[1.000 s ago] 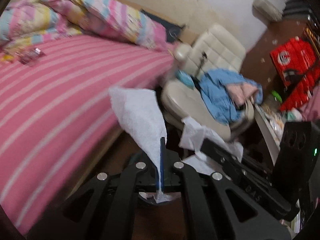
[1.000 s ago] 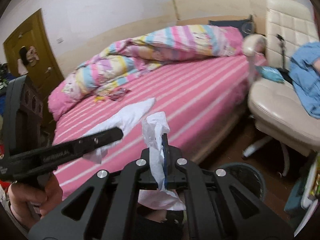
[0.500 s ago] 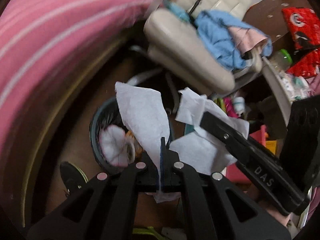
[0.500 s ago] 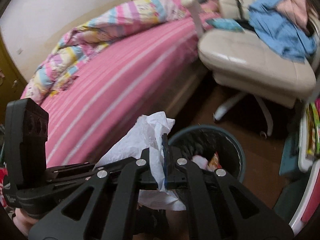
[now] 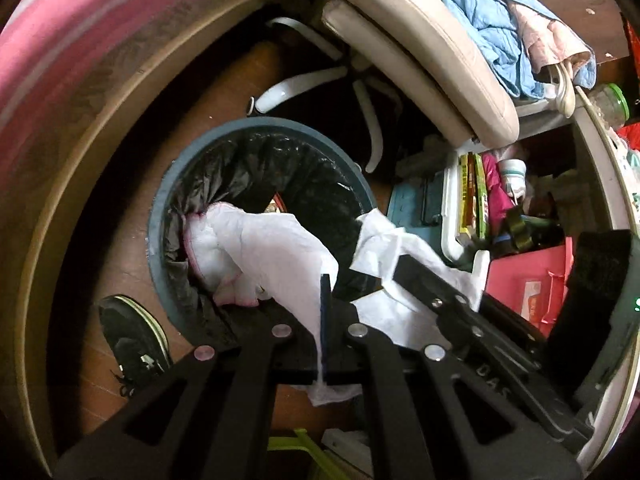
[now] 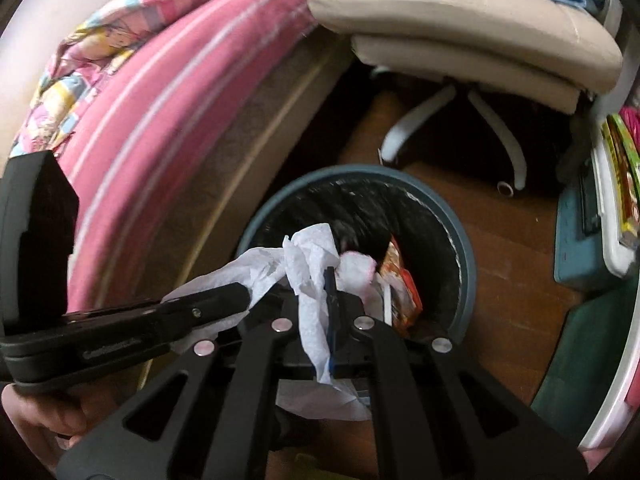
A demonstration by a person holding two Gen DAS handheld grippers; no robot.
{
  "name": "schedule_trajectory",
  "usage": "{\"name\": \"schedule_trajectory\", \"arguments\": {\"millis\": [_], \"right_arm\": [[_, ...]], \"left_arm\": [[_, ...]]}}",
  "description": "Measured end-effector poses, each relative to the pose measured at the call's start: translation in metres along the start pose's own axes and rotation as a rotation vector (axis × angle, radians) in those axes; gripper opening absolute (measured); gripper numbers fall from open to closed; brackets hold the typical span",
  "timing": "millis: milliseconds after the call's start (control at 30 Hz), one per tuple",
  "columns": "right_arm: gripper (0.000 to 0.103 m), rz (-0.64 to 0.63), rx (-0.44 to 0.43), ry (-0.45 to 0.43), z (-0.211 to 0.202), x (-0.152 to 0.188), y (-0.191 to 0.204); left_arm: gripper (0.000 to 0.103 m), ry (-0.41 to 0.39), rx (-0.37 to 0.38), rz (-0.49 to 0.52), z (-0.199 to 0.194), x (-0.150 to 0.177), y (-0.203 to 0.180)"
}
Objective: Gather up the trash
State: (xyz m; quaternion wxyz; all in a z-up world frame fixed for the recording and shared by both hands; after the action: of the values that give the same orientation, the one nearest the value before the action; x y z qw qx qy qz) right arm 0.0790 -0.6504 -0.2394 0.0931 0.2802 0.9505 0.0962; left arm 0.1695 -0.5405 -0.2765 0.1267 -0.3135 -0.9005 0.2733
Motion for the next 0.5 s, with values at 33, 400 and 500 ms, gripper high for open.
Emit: {"name": "schedule_trajectory", "arguments": {"millis": [33, 400, 500], "right_arm": [[0.003, 0.003, 0.003, 0.005, 0.004, 0.002, 0.0], [0.005, 0.024, 0.026, 0.045, 0.027, 0.002, -0.016], [0.006, 0.02, 0.03, 0.037, 0.025, 0.002, -0.015]], "left_arm": [[0.0, 0.004, 0.003, 0.001, 0.002, -0.001, 0.0], [0.001, 0.037, -0.017, 0.014, 0.022, -0.009, -0.002], [0.005, 0.041, -0.035, 0.012, 0.023, -0.009, -0.002]]}}
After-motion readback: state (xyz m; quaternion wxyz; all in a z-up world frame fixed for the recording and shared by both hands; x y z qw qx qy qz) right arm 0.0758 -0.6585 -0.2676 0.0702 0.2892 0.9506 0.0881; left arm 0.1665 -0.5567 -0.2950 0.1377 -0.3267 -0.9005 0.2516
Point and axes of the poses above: each gripper's, at about its wrist camera, not at the fingertips, and z roughly the way its jaws point, y to its left, x to its underside, the point moved 5 cm from there along z, roughly the way its jaws point, and after that the axes turned 15 degrees about y, right-handed, at the moved point
